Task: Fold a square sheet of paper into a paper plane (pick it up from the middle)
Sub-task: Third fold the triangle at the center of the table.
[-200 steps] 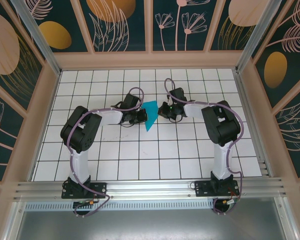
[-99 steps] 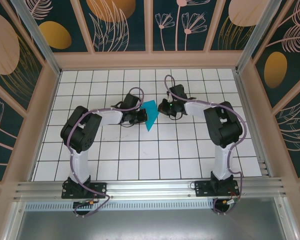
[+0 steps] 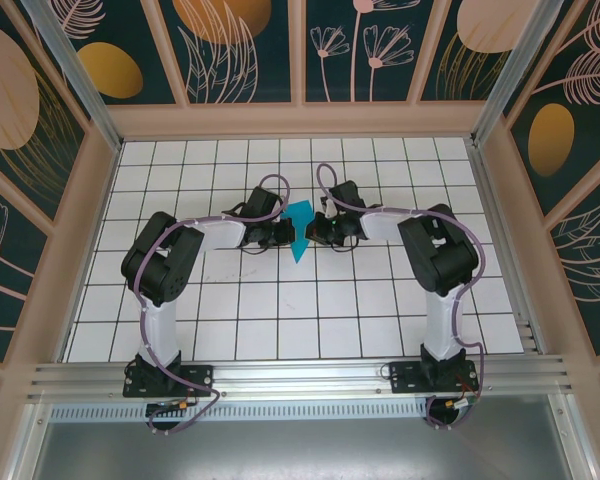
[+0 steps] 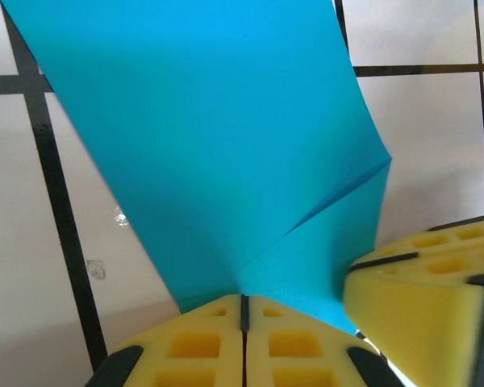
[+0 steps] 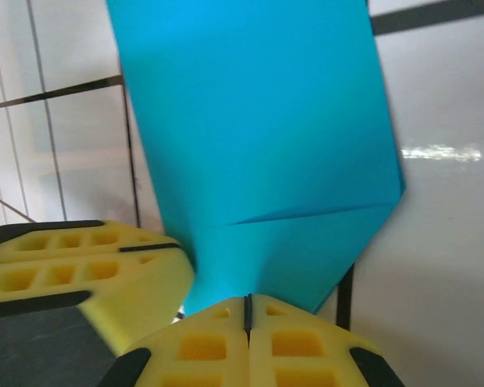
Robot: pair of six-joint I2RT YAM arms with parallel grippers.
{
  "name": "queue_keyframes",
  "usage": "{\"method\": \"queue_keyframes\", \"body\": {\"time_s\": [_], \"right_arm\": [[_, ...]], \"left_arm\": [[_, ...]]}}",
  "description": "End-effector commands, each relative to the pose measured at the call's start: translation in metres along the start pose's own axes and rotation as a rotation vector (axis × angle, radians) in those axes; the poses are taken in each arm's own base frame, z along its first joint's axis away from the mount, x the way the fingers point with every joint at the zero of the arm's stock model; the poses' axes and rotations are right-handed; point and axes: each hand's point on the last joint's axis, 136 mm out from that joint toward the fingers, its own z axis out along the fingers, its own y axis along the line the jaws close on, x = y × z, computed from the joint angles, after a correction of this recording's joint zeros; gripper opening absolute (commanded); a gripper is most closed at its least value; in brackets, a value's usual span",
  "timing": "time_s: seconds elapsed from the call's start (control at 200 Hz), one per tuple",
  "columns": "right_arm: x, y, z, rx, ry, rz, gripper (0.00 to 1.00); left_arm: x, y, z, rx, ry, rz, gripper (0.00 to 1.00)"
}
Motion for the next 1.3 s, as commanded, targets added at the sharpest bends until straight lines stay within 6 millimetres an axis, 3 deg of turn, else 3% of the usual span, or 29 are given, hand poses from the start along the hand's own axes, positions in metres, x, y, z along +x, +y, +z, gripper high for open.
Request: {"method": "queue_keyframes", "body": {"time_s": [0.0, 0.19, 0.285, 0.39, 0.45, 0.525, 0.836, 1.111, 1.296], "right_arm": [[0.006, -0.001, 0.008, -0.002, 0.027, 0.0, 0.04], [0.023, -0.018, 0.007, 0.078, 0.024, 0.131, 0.03], [0.038, -0.007, 0.008, 0.085, 0.017, 0.166, 0.03], [0.043, 0.003, 0.008, 0.089, -0.009, 0.202, 0.03], [0.044, 0.006, 0.009, 0.085, -0.017, 0.224, 0.03], [0.045, 0.008, 0.01, 0.081, -0.019, 0.233, 0.03], [0.049, 0.005, 0.015, 0.081, -0.002, 0.241, 0.02], [0.051, 0.005, 0.016, 0.08, 0.003, 0.227, 0.02], [0.045, 0.017, 0.013, 0.029, -0.015, 0.176, 0.02]], "left_arm": [[0.001, 0.004, -0.001, -0.023, 0.014, 0.006, 0.09], [-0.02, -0.019, -0.029, 0.028, -0.073, -0.009, 0.14], [-0.023, -0.027, -0.047, 0.061, -0.126, -0.036, 0.17], [-0.014, -0.032, -0.062, 0.114, -0.149, -0.068, 0.18], [0.004, -0.026, -0.061, 0.136, -0.121, -0.103, 0.17], [0.013, -0.036, -0.072, 0.212, -0.116, -0.129, 0.15], [0.064, -0.029, -0.062, 0.302, 0.005, -0.25, 0.01], [0.075, -0.012, -0.042, 0.23, 0.056, -0.268, 0.0], [0.083, 0.003, -0.034, 0.152, 0.082, -0.271, 0.0]]}}
